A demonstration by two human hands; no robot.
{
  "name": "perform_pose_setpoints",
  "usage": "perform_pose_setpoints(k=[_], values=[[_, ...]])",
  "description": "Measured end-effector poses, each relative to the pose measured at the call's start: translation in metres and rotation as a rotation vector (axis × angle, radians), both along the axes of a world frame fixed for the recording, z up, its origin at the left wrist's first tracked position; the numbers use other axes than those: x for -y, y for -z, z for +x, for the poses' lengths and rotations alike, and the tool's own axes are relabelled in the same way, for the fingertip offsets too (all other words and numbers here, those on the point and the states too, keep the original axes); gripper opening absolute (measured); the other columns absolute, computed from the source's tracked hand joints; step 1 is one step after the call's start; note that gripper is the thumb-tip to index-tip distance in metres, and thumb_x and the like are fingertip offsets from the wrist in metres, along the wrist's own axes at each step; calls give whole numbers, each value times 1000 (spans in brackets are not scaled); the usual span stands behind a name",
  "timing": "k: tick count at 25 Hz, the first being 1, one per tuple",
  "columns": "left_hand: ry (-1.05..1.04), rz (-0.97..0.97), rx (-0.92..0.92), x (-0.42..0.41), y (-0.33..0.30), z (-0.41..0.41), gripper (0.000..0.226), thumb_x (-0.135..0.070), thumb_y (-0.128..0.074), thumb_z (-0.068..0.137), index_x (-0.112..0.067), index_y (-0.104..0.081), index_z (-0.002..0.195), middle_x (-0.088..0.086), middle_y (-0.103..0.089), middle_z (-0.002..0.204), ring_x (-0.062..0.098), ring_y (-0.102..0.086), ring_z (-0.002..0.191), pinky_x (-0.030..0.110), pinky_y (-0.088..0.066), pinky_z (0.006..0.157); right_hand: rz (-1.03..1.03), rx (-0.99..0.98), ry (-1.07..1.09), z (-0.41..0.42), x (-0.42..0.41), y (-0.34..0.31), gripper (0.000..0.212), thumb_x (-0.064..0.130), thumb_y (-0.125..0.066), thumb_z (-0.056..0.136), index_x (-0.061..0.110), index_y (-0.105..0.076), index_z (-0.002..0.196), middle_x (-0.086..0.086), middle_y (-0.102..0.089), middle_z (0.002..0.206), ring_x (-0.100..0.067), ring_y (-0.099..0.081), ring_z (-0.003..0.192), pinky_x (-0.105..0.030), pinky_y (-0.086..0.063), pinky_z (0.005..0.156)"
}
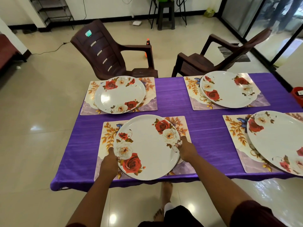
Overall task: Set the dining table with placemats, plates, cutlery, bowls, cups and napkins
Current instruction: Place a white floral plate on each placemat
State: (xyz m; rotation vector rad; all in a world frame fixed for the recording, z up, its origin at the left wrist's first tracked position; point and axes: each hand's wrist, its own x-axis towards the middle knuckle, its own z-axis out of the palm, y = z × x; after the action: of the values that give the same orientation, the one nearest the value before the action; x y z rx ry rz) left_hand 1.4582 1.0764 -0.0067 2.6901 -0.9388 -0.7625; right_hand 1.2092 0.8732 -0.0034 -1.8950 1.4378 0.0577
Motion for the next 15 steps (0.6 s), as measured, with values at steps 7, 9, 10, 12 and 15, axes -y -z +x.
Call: perform_pose_setpoints(k=[7,9,10,12,15], values=[[-221,-277,97,18,-25,-22,48,-28,-48,100,-6,-37,142,17,-46,144,36,-46,130,44,-43,102,-80,37,-13,-18,-1,-28,54,35,-52,98,12,-31,142,-19,-42,138,-37,-47,122,-44,-45,97],[-159,-323,255,39,-32,-36,49,-26,-53,98,-6,-39,140,17,-37,150,35,-33,140,49,-33,111,-178,-5,-24,-31,-3,-36,54,36,-50,99,11,-31,143,-18,-38,140,-37,-42,124,-45,-43,98],[-88,-348,306,51,-34,-44,49,-25,-56,97,-7,-41,139,18,-35,151,35,-30,142,50,-28,114,-225,-22,-25,-38,-4,-39,54,35,-49,99,11,-31,144,-17,-37,140,-36,-39,125,-45,-42,99],[81,-371,354,80,-37,-69,50,-27,-56,96,-7,-42,140,17,-30,154,34,-22,145,49,-18,117,-324,-33,-12,-57,-2,-47,53,35,-50,99,12,-33,144,-14,-37,141,-33,-36,126,-44,-42,100],[306,-427,327,126,-43,-113,55,-28,-55,97,-6,-39,144,17,-24,157,33,-17,147,43,-11,119,-446,-51,16,-93,8,-58,52,36,-52,98,15,-36,142,-12,-38,141,-31,-36,128,-42,-41,102]])
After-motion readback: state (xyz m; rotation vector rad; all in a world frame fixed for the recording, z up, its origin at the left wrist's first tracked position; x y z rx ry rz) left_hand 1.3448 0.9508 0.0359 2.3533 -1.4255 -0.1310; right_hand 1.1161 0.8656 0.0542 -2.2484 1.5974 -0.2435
